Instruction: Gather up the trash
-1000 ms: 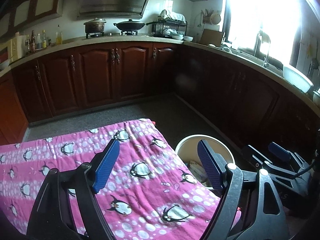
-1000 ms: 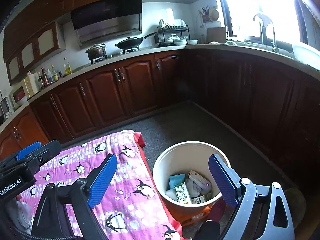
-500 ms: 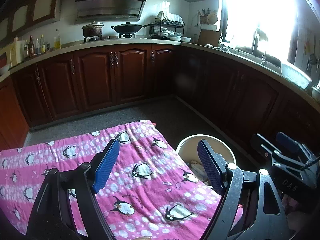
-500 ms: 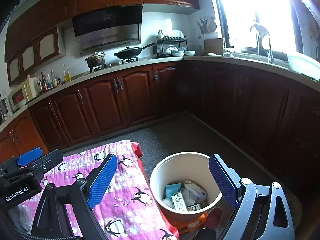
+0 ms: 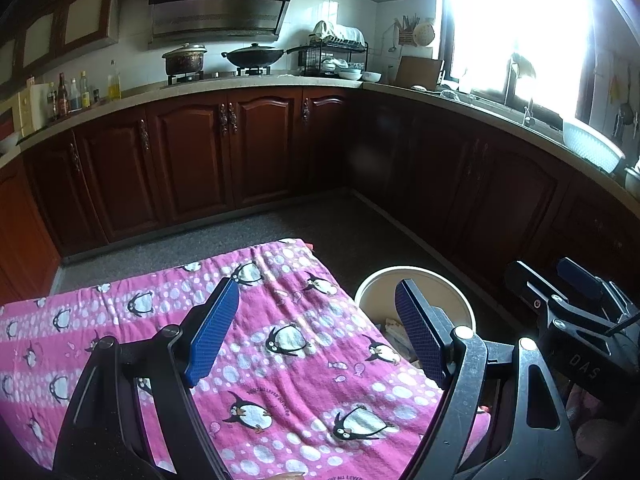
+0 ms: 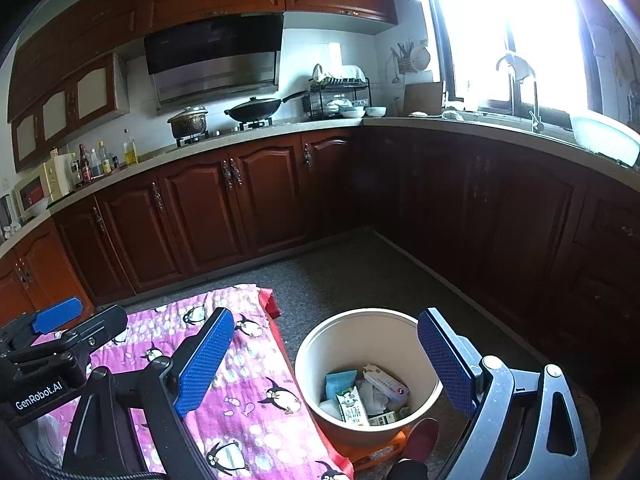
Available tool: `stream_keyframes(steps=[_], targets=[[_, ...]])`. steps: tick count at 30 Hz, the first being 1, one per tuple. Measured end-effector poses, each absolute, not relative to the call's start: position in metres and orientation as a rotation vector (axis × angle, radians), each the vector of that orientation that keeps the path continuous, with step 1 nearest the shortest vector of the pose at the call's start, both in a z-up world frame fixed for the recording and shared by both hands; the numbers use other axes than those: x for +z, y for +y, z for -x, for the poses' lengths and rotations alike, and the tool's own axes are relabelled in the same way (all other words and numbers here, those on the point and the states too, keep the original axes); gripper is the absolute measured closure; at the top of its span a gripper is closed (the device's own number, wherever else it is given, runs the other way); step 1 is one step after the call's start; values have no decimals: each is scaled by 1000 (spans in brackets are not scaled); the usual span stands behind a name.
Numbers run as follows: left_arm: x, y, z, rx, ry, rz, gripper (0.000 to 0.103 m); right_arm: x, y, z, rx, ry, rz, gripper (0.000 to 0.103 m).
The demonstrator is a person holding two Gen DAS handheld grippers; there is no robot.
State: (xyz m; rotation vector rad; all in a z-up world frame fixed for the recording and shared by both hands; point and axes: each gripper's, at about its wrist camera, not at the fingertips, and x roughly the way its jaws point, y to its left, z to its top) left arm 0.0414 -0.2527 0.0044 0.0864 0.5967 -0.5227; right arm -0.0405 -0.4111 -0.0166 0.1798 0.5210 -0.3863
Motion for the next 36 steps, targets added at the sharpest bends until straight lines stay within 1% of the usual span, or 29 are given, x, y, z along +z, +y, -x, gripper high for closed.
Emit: stream_keyframes(steps=[36], targets=[[-4, -258, -40, -531, 609, -115, 23, -24, -411, 36, -395, 555, -174, 11]])
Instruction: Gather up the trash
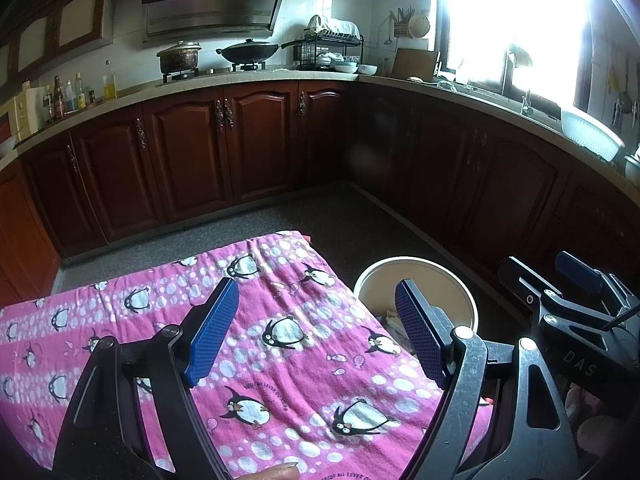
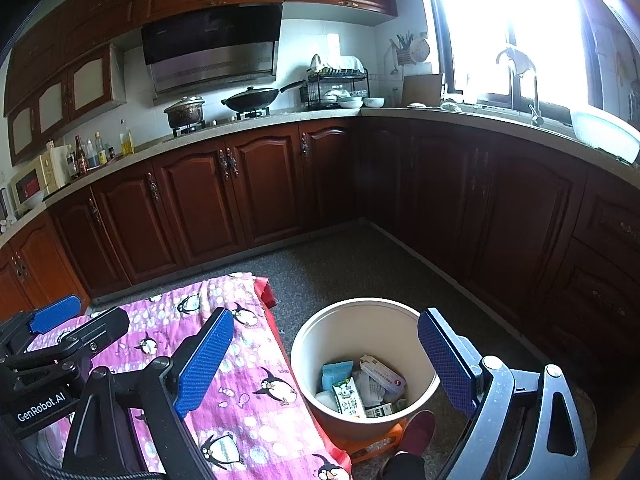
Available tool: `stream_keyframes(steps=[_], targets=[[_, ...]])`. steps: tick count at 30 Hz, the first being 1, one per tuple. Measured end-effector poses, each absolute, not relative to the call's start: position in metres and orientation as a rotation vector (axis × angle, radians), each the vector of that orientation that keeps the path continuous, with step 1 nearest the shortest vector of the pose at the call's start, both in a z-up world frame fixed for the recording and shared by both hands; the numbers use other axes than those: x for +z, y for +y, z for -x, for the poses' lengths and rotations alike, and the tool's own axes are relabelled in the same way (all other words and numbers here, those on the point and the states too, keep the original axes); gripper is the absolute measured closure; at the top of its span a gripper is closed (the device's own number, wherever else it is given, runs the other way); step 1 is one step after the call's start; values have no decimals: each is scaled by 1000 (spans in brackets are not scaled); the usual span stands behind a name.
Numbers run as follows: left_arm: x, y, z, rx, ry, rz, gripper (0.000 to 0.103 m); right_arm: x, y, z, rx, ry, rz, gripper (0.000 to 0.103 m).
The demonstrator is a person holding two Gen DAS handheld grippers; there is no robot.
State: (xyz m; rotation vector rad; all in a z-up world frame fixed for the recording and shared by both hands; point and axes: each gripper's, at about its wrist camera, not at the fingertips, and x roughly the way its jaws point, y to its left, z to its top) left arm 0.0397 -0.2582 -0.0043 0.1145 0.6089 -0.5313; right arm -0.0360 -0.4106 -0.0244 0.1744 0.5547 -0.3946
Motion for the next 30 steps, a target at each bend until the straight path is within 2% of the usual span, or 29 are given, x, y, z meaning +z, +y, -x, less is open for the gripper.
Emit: stream_keyframes(steps=[30], targets=[[-8, -256, -41, -530, 618, -113, 23, -30, -408, 35, -393, 578, -177, 11]])
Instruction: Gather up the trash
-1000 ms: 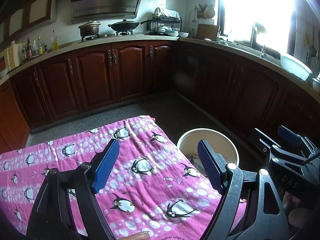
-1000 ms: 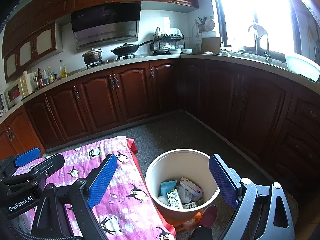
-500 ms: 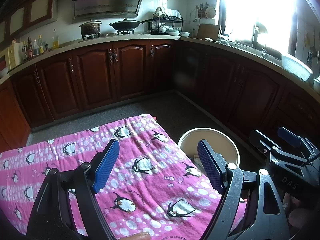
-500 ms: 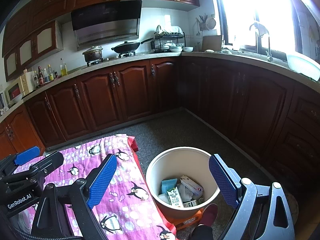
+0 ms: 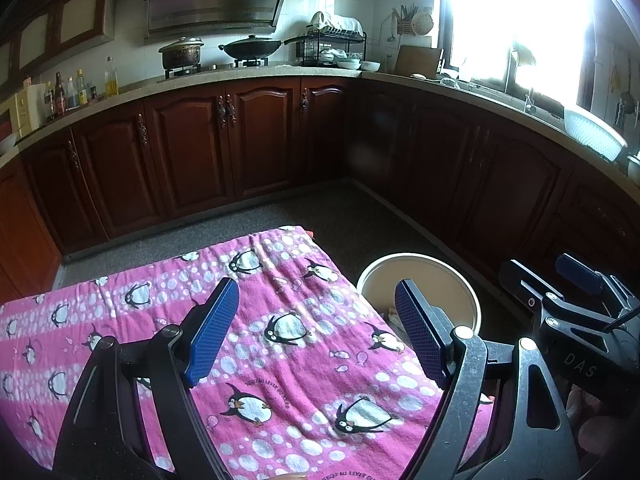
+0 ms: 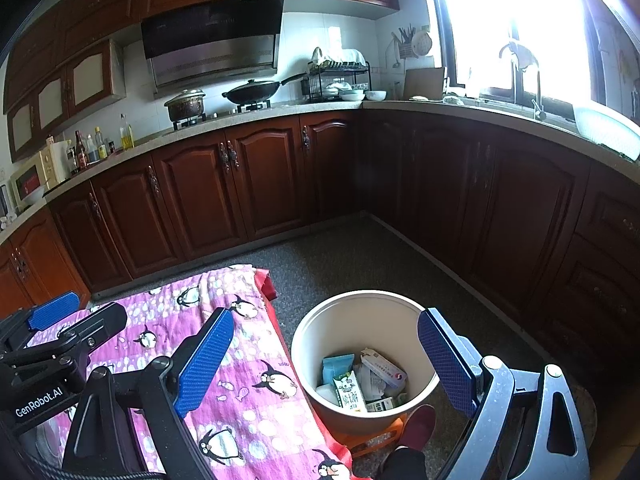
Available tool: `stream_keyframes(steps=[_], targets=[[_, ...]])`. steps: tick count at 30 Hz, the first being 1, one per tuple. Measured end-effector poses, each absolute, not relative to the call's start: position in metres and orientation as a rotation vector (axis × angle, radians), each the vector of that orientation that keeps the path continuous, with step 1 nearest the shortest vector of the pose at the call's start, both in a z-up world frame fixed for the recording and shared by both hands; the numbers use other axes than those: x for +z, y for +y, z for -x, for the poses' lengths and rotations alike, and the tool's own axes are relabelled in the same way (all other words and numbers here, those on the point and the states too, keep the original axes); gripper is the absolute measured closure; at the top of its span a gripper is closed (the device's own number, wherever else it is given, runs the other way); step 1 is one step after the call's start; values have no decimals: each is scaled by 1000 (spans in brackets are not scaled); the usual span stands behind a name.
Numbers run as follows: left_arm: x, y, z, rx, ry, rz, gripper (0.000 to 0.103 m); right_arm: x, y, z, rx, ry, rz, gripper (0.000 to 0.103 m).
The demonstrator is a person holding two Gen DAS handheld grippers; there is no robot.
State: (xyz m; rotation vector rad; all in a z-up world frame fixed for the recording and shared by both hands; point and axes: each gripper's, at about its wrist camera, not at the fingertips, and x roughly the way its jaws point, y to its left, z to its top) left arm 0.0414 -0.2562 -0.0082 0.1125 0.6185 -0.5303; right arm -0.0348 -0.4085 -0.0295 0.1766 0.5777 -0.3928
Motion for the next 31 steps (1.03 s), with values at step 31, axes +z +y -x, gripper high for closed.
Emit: stream_keyframes(steps=[31], targets=[[-19, -248, -49, -555, 630, -109, 23, -36, -411, 31, -396, 604, -183, 11]])
